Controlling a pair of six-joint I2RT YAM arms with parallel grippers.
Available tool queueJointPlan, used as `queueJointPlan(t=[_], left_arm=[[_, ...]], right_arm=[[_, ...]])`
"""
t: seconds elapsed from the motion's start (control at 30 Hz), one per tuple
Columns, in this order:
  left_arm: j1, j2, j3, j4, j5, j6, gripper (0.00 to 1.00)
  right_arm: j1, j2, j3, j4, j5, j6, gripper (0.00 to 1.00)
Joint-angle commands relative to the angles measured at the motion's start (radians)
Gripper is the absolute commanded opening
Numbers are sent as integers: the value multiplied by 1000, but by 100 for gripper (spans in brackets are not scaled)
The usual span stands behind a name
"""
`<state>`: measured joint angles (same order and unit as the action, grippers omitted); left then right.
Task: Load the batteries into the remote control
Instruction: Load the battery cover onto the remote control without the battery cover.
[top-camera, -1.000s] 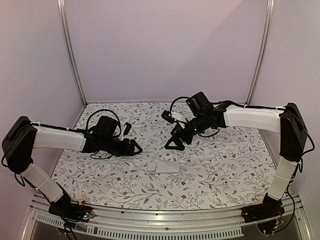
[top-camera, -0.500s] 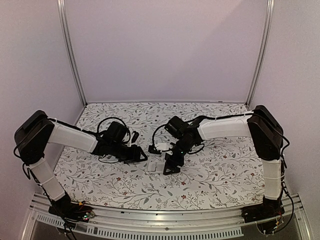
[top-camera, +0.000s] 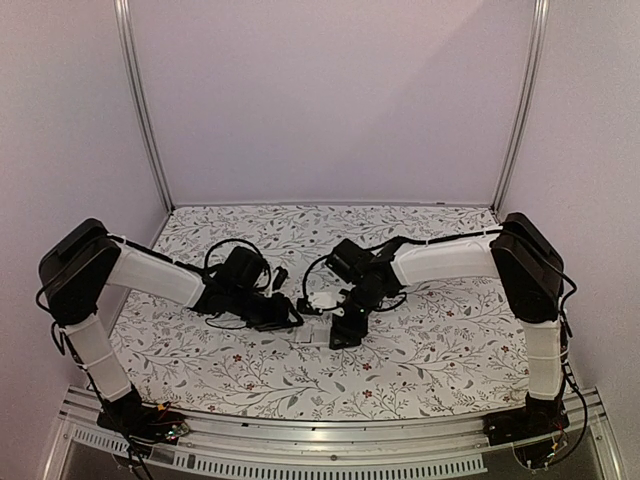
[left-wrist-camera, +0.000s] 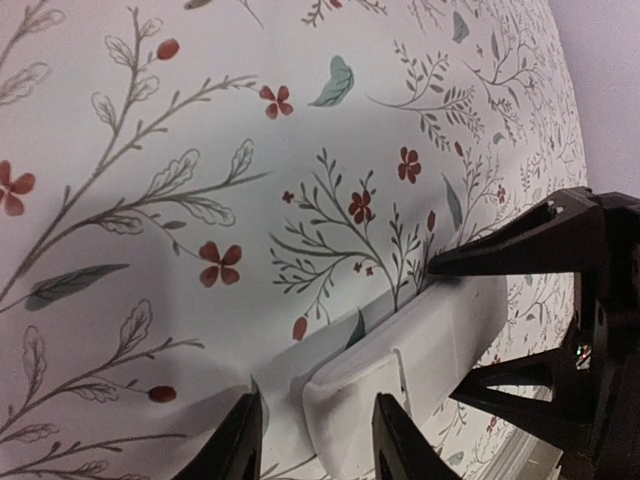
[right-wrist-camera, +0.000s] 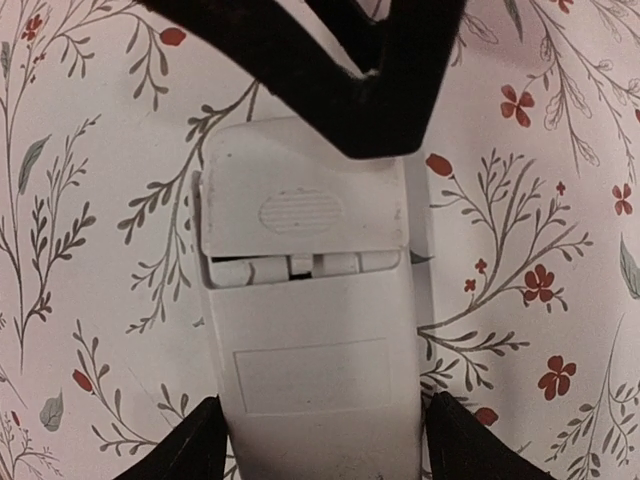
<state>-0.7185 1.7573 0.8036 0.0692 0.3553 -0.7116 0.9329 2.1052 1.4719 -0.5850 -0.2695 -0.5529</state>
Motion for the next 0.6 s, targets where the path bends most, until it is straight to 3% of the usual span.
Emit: queueJointPlan(t=[0.0,0.07,0.57], left_arm=[[-19,21,16,21,13,-6,38],[-20,24,18,18,12,-5,38],[-32,62,54,-12,28,13,32]], right_arm=[[13,7,-26,-9,35,40,66],[16,-1,-36,-7,39,54,62],[52,-10,-62,-10,68,158,57]])
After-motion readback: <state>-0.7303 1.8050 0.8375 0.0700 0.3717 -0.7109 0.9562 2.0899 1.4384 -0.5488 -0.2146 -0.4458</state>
